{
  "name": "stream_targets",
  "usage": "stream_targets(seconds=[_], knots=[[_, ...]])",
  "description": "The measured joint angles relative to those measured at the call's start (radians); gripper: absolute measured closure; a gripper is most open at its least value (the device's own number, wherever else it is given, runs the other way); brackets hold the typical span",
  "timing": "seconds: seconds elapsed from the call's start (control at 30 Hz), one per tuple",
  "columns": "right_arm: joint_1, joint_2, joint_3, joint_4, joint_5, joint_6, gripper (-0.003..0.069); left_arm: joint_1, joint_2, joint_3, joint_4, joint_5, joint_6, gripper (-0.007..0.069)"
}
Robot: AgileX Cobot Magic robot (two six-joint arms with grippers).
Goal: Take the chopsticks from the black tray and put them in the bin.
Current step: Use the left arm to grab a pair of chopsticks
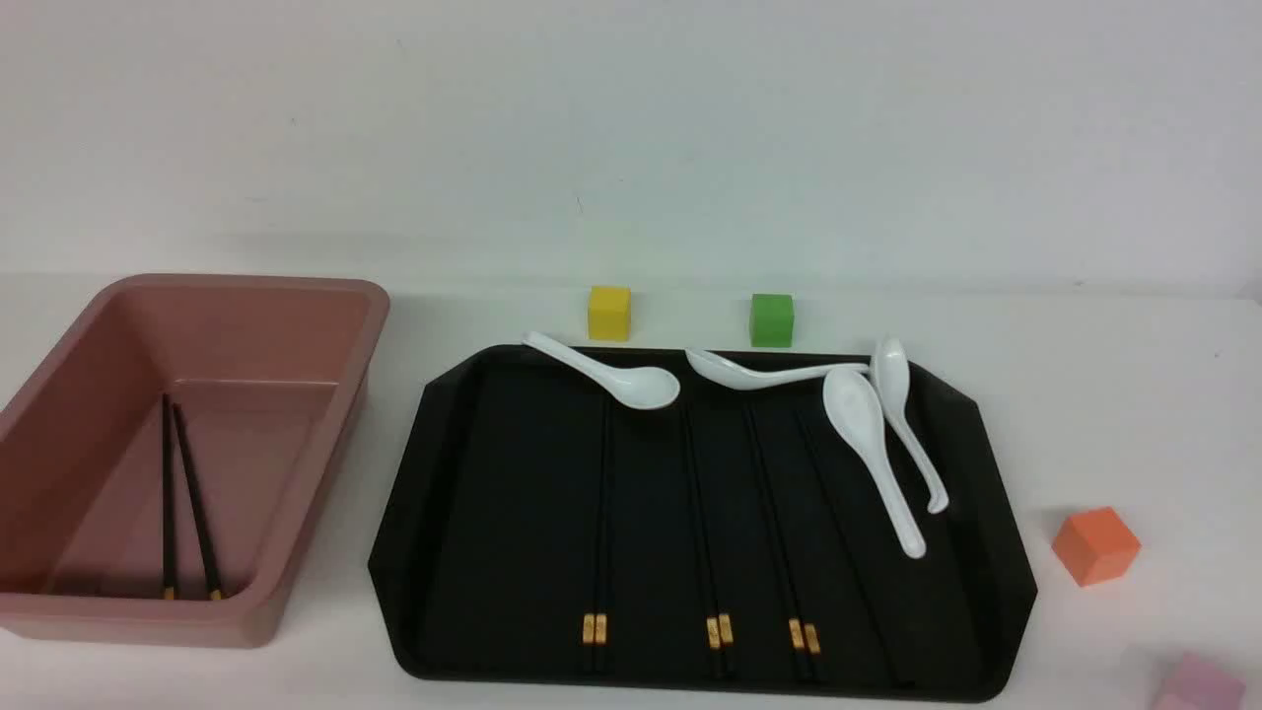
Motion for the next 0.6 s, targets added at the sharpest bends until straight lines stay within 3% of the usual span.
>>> stream_targets(seconds=[0.6], knots=[[0.0,0.0,0.0,0.0,0.0,0.0,0.0419,0.0,0.0,0.0,0.003,0.0,0.0,0.0546]])
